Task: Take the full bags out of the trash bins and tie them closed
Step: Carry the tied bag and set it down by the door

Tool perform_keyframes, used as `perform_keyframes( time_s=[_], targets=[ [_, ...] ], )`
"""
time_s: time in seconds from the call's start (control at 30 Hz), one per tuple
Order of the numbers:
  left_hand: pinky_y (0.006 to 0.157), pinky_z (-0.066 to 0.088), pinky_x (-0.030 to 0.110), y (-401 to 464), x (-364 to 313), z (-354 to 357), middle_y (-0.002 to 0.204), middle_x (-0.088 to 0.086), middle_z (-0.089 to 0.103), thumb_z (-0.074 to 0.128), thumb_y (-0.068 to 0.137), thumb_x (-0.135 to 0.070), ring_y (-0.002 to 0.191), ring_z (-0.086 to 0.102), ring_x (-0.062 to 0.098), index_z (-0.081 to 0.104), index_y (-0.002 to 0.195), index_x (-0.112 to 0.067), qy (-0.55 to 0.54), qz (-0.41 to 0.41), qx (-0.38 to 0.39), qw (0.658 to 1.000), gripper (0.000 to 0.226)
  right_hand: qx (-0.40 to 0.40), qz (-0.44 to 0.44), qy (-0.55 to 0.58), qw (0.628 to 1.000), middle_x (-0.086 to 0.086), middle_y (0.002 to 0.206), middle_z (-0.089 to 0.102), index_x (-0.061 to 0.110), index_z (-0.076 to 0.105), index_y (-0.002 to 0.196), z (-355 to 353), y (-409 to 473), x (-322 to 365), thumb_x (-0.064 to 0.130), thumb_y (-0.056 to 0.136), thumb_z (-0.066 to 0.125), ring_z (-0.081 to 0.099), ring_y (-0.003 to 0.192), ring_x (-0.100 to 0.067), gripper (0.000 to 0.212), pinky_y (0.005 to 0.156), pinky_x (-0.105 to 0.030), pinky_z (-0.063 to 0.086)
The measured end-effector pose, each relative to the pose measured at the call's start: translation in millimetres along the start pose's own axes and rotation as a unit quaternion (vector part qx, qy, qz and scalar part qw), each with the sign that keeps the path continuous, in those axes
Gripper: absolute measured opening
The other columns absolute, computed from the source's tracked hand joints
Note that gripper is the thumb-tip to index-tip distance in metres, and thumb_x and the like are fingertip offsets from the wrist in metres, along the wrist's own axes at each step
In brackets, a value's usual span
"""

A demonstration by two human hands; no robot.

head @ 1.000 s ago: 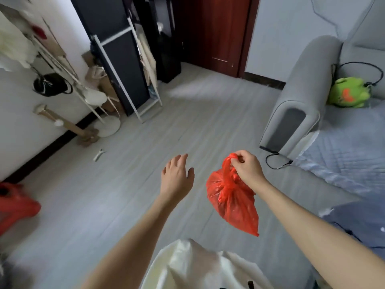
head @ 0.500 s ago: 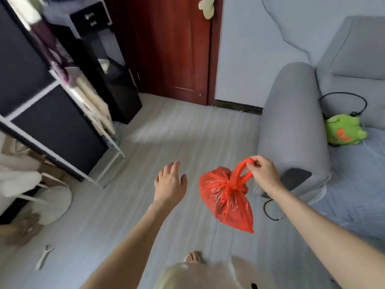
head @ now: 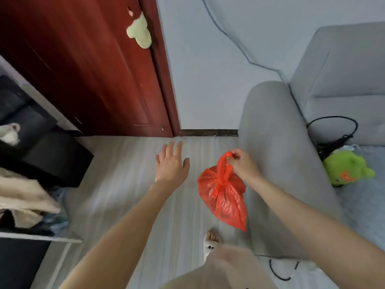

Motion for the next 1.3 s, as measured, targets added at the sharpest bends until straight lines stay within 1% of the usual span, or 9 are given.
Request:
perform_keyframes(
  time_s=[0.17, 0.27, 0.4, 0.5, 0.6, 0.8, 0.93, 1.13, 1.3],
  targets=[
    [0.117, 0.012, 0.047, 145.5, -30.4, -10.6, 0.157, 0.006, 0.008, 0.041, 0.094, -0.031, 0.145, 0.003, 0.027, 0.015, 0.147, -0.021, 0.023, 0.045, 0.014, 0.999, 0.059, -0.004, 0.048, -0.042, 0.998, -0.011, 0.103, 0.069, 0.007, 0.065, 0.098, -9.0, 122.4, 12.3, 0.008, 0.086, 0.053, 0.061, 0.098, -0.026, 0.017, 0.076, -0.024, 0.038],
    [0.117, 0.011, 0.049, 237.3, -46.3, -3.9, 0.158, 0.005, 0.003, 0.039, 0.095, -0.033, 0.145, -0.002, 0.027, 0.01, 0.148, -0.022, 0.057, 0.084, 0.026, 0.995, 0.061, -0.028, 0.067, -0.023, 0.997, -0.008, 0.091, 0.066, 0.004, 0.066, 0.093, -12.3, 199.5, 15.1, 0.004, 0.086, 0.053, 0.057, 0.085, -0.018, 0.015, 0.064, -0.016, 0.029],
    [0.117, 0.009, 0.052, 357.5, -67.9, 31.3, 0.158, 0.004, -0.006, 0.036, 0.095, -0.033, 0.145, -0.008, 0.03, 0.001, 0.148, -0.024, 0.119, 0.15, 0.025, 0.981, 0.065, -0.059, 0.093, 0.007, 0.994, 0.008, 0.069, 0.056, 0.021, 0.055, 0.066, -3.5, 295.0, -1.3, -0.002, 0.086, 0.05, 0.049, 0.069, -0.014, 0.031, 0.056, -0.012, 0.034],
    [0.116, 0.004, 0.055, 454.5, -81.8, 85.3, 0.157, 0.004, -0.017, 0.033, 0.096, -0.035, 0.144, -0.016, 0.032, -0.01, 0.147, -0.025, 0.174, 0.193, 0.029, 0.965, 0.067, -0.093, 0.144, -0.007, 0.985, -0.003, 0.093, 0.065, 0.007, 0.065, 0.095, 10.7, 375.6, -48.7, 0.0, 0.086, 0.048, 0.057, 0.084, -0.018, 0.02, 0.066, -0.014, 0.031],
    [0.114, -0.002, 0.057, 534.8, -90.7, 162.0, 0.155, 0.005, -0.023, 0.032, 0.096, -0.039, 0.142, -0.021, 0.033, -0.016, 0.146, -0.026, 0.214, 0.23, 0.038, 0.949, 0.071, -0.117, 0.215, -0.035, 0.969, -0.011, 0.113, 0.066, 0.009, 0.062, 0.108, 31.9, 456.6, -119.9, 0.007, 0.087, 0.048, 0.058, 0.105, -0.028, 0.026, 0.078, -0.025, 0.037],
    [0.108, -0.014, 0.061, 626.4, -104.2, 277.1, 0.155, 0.007, -0.023, 0.044, 0.091, -0.031, 0.139, -0.026, 0.036, -0.015, 0.145, -0.027, 0.278, 0.317, -0.019, 0.907, 0.08, -0.166, 0.223, -0.051, 0.959, -0.016, 0.11, 0.066, 0.007, 0.061, 0.104, 60.8, 566.3, -209.4, 0.01, 0.09, 0.046, 0.059, 0.104, -0.033, 0.021, 0.085, -0.035, 0.044],
    [0.105, -0.021, 0.061, 677.7, -103.3, 331.8, 0.154, 0.008, -0.019, 0.053, 0.08, -0.017, 0.135, -0.035, 0.034, -0.007, 0.146, -0.028, 0.296, 0.321, -0.091, 0.895, 0.09, -0.193, 0.21, -0.057, 0.957, -0.017, 0.105, 0.067, 0.003, 0.062, 0.1, 85.6, 617.4, -261.6, 0.008, 0.088, 0.049, 0.06, 0.102, -0.034, 0.018, 0.087, -0.039, 0.046],
    [0.109, -0.021, 0.056, 704.4, -89.3, 348.0, 0.152, 0.0, -0.032, 0.064, 0.071, -0.019, 0.139, -0.03, 0.027, 0.012, 0.147, -0.029, 0.3, 0.338, -0.211, 0.867, 0.092, -0.125, 0.238, -0.044, 0.962, -0.017, 0.108, 0.067, 0.004, 0.062, 0.105, 116.0, 649.9, -298.8, 0.006, 0.086, 0.05, 0.059, 0.105, -0.034, 0.022, 0.09, -0.037, 0.046],
    [0.109, -0.022, 0.056, 706.8, -88.6, 352.9, 0.15, 0.0, -0.034, 0.064, 0.07, -0.021, 0.138, -0.031, 0.028, 0.008, 0.147, -0.029, 0.335, 0.321, -0.194, 0.864, 0.096, -0.063, 0.261, -0.02, 0.963, -0.014, 0.112, 0.065, 0.006, 0.06, 0.109, 123.2, 655.1, -294.1, 0.008, 0.085, 0.05, 0.058, 0.106, -0.029, 0.026, 0.088, -0.031, 0.044]
  ],
)
Point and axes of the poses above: each hand's wrist, its own y-axis towards the middle knuckle, its own z-axis out of the palm, x = y × z, the point moved 9 cm from there along y, towards the middle knuckle
